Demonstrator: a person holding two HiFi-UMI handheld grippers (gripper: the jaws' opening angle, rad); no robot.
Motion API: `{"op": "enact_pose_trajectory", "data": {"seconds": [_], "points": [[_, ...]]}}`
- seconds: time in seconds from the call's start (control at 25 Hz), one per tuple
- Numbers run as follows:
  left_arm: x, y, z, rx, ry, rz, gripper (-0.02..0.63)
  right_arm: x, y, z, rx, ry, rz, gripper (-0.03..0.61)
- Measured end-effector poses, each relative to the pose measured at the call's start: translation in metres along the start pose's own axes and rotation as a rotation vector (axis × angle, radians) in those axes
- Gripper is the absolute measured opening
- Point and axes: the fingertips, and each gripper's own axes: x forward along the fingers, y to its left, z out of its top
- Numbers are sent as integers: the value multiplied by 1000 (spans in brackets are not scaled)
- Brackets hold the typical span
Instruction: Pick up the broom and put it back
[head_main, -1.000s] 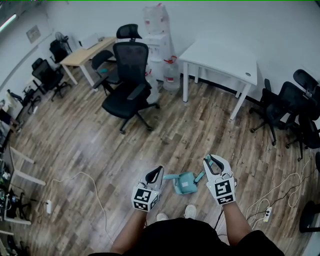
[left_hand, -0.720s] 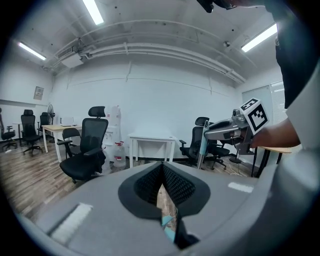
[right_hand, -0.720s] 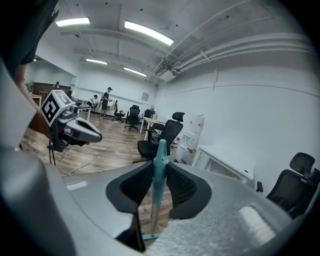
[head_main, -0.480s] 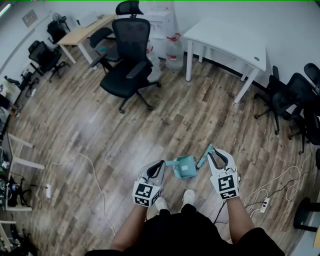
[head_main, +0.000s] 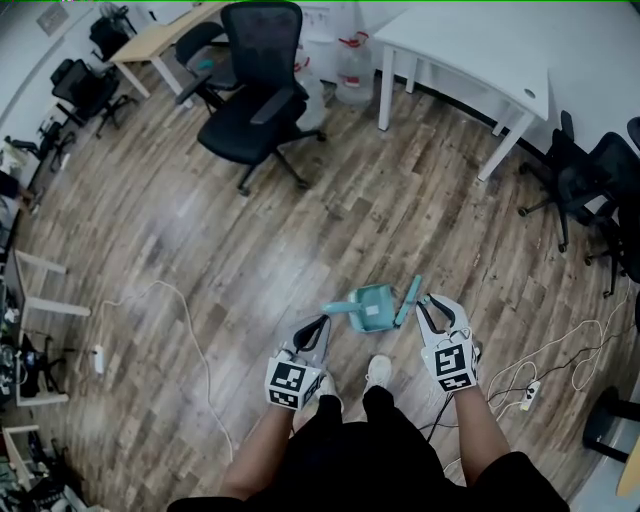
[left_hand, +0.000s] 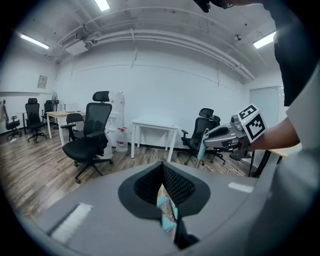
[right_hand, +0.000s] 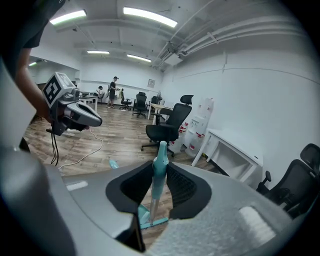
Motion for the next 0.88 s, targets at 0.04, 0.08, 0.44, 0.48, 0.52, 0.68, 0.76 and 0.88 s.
{"op": "enact_pose_trajectory", "data": {"seconds": [0.04,0.08,0.44,0.48,0.52,0.68,0.76,0.88], "points": [[-1,-1,-5,-8,12,1,17,2,2,-4,-3,10,6,94],[-1,-2,-10,-17,25,2,18,5,3,-8,-7,19,12,94],[1,-5,-39,-56,67,21,17,18,16,-43,-30,89,46,93],[1,-5,-41,-60,70,26,18,19,16,-46,-28,91,48,92],[1,-6,-44,-67,73,30,17,20,16,-50,-25,93,49,92],[1,-12,-59,-90,97,33,17,25,13,-64,-20,118,47,92],[-1,-13,-66,-98,109,36,17,27,13,-70,-21,128,51,92],[-1,-14,-68,-118,119,45,17,32,14,-80,-32,145,66,92]]}}
